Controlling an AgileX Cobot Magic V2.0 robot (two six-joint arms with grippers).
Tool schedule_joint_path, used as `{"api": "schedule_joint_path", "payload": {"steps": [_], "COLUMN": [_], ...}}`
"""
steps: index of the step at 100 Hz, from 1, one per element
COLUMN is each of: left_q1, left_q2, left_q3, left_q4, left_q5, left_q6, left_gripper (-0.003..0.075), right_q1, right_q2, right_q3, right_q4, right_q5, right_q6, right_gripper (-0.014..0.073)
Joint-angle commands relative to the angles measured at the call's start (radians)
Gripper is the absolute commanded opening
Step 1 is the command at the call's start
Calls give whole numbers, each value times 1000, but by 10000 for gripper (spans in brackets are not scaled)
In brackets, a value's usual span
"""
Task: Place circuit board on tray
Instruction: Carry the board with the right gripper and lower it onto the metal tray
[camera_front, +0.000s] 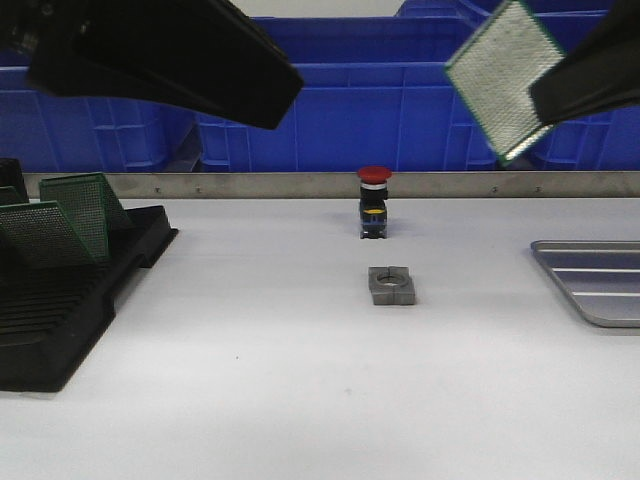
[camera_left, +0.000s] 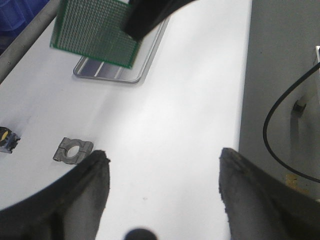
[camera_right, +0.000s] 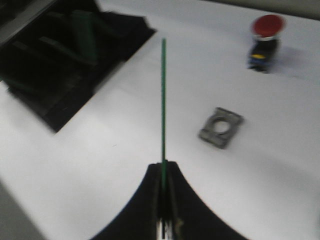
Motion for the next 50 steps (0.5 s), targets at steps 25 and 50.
{"api": "schedule_joint_path", "payload": {"steps": [25, 50], "left_q1": [-7, -7], "left_q2": [-25, -25], "left_q3": [-24, -24], "left_q4": [-70, -72], "left_q5": [10, 14], "left_q6": [-12, -12], "left_gripper": [440, 440], "right_q1": [-289, -309], "right_q2": [154, 355], "right_q3": [-56, -167], "right_q4": [45, 36], "right_q5": [-29, 20], "right_q6": [57, 57], "right_gripper": [-62, -62]}}
